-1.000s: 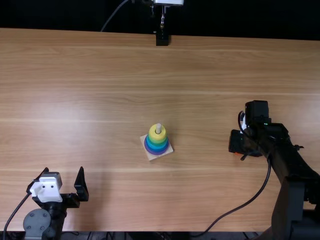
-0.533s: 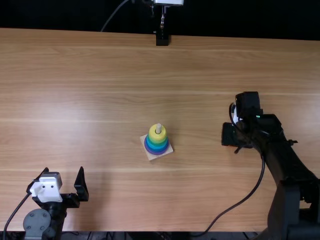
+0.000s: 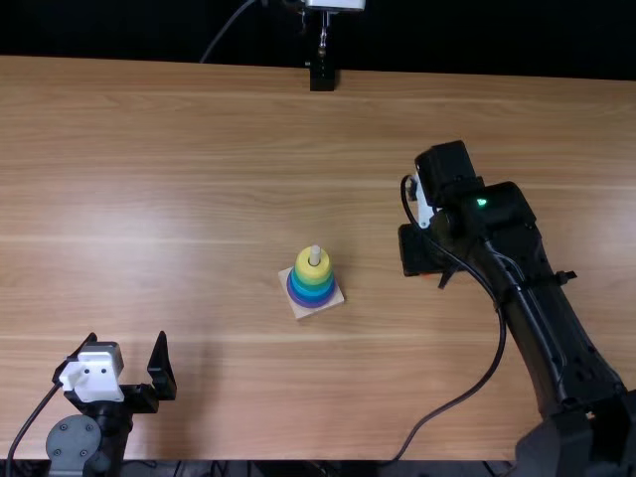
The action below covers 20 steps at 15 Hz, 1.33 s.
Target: Build the Hanoi tower: stack the rings onto the peg from bottom to top in this color order: purple, dark blue, light blue, dark green, light green, yellow, orange.
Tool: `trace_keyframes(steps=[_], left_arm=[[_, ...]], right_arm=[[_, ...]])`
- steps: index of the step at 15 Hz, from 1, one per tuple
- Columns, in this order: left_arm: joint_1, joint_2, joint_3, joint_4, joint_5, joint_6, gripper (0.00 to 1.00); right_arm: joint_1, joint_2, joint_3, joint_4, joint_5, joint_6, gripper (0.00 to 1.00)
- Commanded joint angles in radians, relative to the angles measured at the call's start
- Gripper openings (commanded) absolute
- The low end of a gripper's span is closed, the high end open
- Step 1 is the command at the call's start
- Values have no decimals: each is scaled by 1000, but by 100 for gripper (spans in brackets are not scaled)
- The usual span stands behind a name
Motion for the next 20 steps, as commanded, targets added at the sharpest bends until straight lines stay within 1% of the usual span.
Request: trace_keyframes(steps=[1, 5, 7, 8, 20], left_arm=[[-11, -12, -105, -77, 11, 9, 100], [-11, -12, -105, -77, 11, 9, 100], [-11, -12, -105, -77, 11, 9, 100], [-11, -12, -105, -77, 11, 9, 100], [-11, -12, -105, -77, 11, 9, 100]], right_arm=[[41, -46, 100, -25, -36, -2, 0], [173, -21, 308, -130, -36, 3, 0], [239, 46, 378, -138, -36, 11, 0], [257, 61, 404, -139, -36, 11, 0], [343, 173, 496, -132, -36, 14, 0]])
